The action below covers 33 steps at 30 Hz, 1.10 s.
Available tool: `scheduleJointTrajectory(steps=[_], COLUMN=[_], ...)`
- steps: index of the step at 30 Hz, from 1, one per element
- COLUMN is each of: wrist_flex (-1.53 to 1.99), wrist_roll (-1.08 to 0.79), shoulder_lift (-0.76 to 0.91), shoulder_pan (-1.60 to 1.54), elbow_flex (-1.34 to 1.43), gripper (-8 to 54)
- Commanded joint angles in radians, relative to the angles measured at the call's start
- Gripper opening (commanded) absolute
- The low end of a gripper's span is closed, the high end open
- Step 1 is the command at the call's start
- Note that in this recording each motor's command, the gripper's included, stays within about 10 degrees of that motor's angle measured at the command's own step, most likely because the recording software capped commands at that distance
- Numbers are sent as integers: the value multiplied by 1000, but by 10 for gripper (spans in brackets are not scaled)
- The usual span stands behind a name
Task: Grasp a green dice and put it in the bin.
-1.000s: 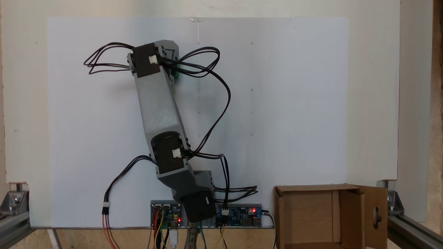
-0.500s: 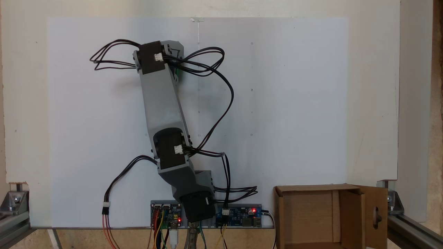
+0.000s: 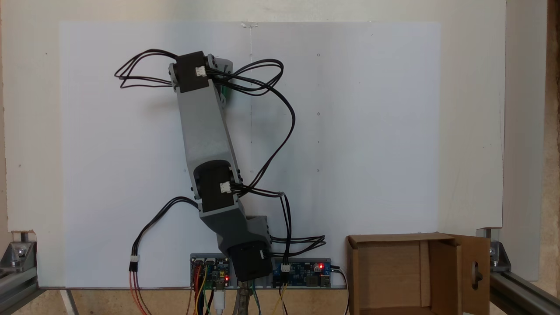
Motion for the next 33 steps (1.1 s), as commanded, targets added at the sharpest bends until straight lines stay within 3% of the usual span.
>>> scheduleJointTrajectory(steps=[1, 8, 15, 33], wrist_flex=[-3, -2, -3, 218], wrist_roll=[51, 51, 51, 49], shoulder_lift=[3, 2, 12, 586], shoulder_pan=[-3, -6, 2, 106], elbow_flex=[-35, -32, -32, -32], gripper=[276, 119, 119, 119])
